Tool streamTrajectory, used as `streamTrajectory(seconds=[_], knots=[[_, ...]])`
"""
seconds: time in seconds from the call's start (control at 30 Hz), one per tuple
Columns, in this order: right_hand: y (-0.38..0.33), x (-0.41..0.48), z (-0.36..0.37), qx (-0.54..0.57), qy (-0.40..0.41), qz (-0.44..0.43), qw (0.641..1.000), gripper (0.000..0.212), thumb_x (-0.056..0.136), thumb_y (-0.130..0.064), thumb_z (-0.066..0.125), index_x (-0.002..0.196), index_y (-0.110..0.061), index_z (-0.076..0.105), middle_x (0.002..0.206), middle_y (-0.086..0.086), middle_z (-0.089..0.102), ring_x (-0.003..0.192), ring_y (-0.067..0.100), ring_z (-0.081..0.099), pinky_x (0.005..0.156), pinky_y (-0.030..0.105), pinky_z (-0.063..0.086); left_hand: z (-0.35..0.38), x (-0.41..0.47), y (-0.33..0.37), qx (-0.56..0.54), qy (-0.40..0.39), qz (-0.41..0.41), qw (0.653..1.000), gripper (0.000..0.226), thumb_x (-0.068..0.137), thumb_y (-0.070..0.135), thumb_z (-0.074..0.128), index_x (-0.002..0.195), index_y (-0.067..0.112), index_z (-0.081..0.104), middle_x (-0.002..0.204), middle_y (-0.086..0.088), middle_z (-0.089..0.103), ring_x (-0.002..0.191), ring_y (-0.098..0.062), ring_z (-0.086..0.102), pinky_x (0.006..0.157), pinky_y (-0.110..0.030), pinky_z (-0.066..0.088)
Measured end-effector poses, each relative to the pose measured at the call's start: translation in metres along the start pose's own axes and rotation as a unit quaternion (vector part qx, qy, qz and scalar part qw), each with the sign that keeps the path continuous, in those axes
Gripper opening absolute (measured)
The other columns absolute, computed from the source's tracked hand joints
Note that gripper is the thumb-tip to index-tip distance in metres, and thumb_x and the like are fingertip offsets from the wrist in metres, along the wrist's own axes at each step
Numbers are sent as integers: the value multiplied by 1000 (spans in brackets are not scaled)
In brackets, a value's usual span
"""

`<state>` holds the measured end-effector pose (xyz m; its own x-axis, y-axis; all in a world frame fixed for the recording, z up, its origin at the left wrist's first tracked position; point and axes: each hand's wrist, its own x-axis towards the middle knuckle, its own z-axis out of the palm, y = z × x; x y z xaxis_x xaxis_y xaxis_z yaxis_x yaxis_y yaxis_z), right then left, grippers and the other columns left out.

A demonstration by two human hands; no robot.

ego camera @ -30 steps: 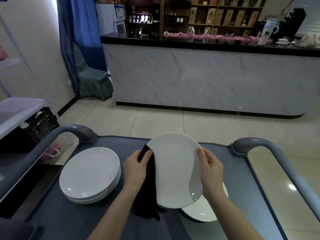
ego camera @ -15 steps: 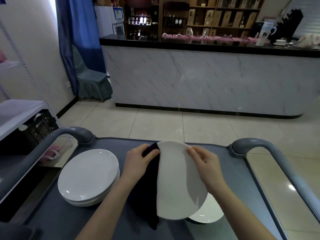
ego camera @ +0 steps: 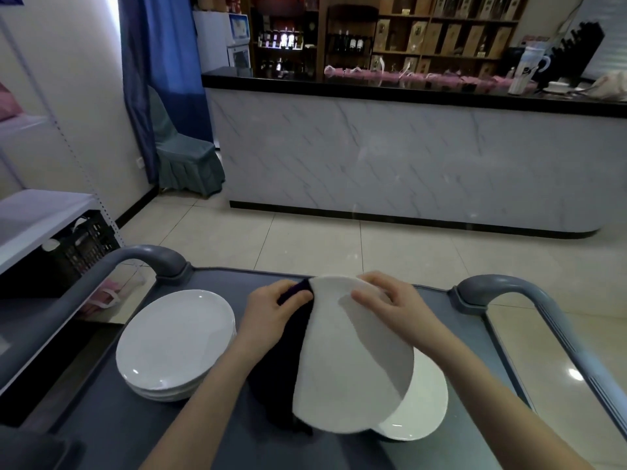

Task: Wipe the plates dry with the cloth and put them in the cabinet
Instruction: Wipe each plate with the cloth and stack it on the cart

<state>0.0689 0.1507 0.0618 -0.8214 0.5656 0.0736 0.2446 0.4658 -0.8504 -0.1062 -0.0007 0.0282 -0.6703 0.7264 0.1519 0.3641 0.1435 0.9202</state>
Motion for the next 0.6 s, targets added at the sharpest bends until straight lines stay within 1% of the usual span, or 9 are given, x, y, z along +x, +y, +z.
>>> streamTrajectory(seconds=[0.07,0.13,0.2,0.27,0.3,0.37,0.43,0.5,0.6], knots=[[2,3,8,-49,-12,-8,999,12,97,-38,59,91,-34,69,89,-17,70,83,0,63,70,16,46,1,4,3,32,-52,16,998,14,89,23,71,75,22,68,64,11,64,59,0,51,60,-16,40],[6,0,16,-26,27,-4,999,16,97,-37,60,87,-32,71,84,-14,70,79,1,62,68,17,45,3,3,1,32,-53,5,998,15,89,24,70,75,20,68,65,6,64,59,-2,50,59,-17,39],[11,-4,21,22,76,6,997,16,97,-35,62,85,-33,73,83,-13,72,80,3,63,69,16,45,6,0,-5,25,-10,-18,999,19,90,26,69,73,18,66,64,3,62,59,-5,49,59,-23,39],[13,-8,25,92,140,23,986,19,97,-32,62,83,-36,74,82,-12,73,77,3,64,69,18,47,7,-3,-12,-6,60,-58,997,21,90,29,69,75,14,66,69,-4,66,61,-10,52,61,-29,43],[14,-10,29,124,182,34,975,20,97,-31,62,82,-33,74,79,-9,72,72,4,62,67,20,47,8,-5,-16,-39,95,-82,991,22,90,30,68,76,14,66,71,-4,67,63,-13,54,63,-32,46],[14,-11,40,182,274,61,942,23,98,-30,61,79,-20,71,70,0,64,63,7,54,61,24,44,15,-12,-20,-107,151,-130,974,24,92,32,65,76,14,65,69,0,68,65,-15,57,64,-34,48],[13,-12,51,230,337,90,908,29,99,-32,58,75,-17,66,64,-4,55,61,8,48,58,23,42,25,-18,-21,-146,193,-167,956,26,94,34,63,77,14,64,70,1,68,66,-15,58,65,-35,49],[13,-13,55,236,354,101,899,32,100,-32,55,71,-19,62,61,-11,51,59,8,45,57,23,40,30,-19,-21,-163,212,-180,947,29,94,35,63,77,12,63,73,-6,67,67,-18,56,66,-39,49],[13,-14,44,202,315,72,925,30,100,-29,57,72,-20,63,62,-12,54,58,4,47,53,13,39,20,-12,-20,-132,179,-139,965,28,94,33,64,76,12,62,68,-3,64,66,-16,54,65,-35,47]])
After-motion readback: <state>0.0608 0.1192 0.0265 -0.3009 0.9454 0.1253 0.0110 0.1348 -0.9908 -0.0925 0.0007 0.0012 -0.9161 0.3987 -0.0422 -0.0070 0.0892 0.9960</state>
